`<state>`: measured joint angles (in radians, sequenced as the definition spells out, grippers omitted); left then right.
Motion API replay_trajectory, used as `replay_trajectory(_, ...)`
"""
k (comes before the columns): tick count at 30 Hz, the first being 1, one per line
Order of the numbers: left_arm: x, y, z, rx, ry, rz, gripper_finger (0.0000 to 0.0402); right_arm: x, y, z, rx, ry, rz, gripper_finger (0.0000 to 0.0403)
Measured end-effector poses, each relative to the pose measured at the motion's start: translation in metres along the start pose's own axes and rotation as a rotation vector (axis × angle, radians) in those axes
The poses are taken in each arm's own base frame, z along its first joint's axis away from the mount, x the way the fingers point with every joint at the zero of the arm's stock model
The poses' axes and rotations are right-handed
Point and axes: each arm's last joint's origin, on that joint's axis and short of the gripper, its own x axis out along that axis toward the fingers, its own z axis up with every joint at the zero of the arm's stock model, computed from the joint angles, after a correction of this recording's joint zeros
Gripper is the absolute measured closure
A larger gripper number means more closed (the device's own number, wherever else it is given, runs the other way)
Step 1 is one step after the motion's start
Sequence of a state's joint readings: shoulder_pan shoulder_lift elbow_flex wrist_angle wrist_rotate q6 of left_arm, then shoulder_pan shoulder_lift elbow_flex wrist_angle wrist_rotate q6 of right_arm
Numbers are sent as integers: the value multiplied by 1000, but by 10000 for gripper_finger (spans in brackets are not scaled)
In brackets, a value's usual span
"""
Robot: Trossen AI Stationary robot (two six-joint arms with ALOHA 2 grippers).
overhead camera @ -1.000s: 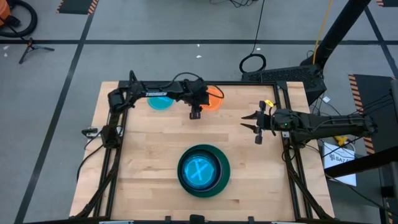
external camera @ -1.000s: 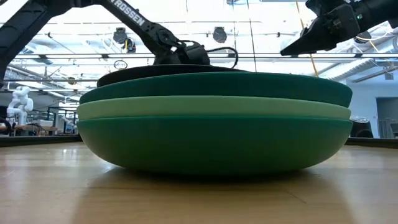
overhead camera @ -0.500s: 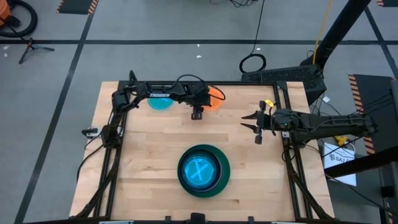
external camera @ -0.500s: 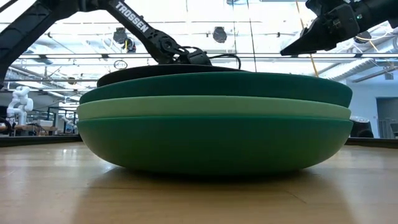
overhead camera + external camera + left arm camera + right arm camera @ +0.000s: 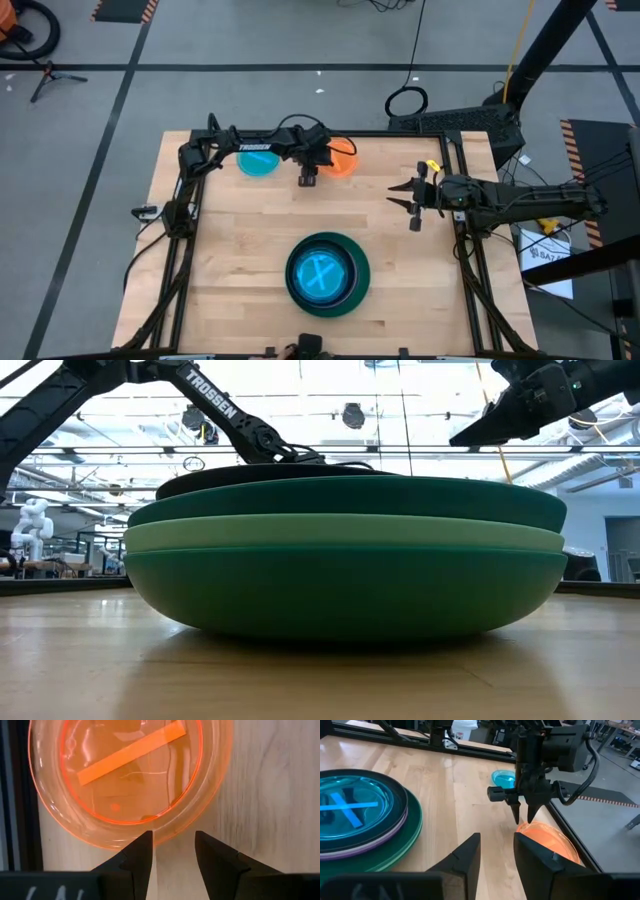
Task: Stack plastic plates
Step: Stack the blue plate on top of the blue plate
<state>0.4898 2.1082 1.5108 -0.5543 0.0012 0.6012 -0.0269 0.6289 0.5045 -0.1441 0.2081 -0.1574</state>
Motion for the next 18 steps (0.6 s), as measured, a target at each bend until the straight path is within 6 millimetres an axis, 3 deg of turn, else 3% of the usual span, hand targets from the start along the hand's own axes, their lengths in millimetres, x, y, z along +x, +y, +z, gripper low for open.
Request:
replay_trajectory(8,-4,-1,-5,-12,46,-29,247,0,0,0,5,4,1,293)
replay_trajectory(14,-35,13,-2,-127,148,-81,247,0,0,-1,4,5,1,293)
replay_trajectory(18,-46,30,-17,-270,229,-100,247,0,0,-1,5,6,1,293)
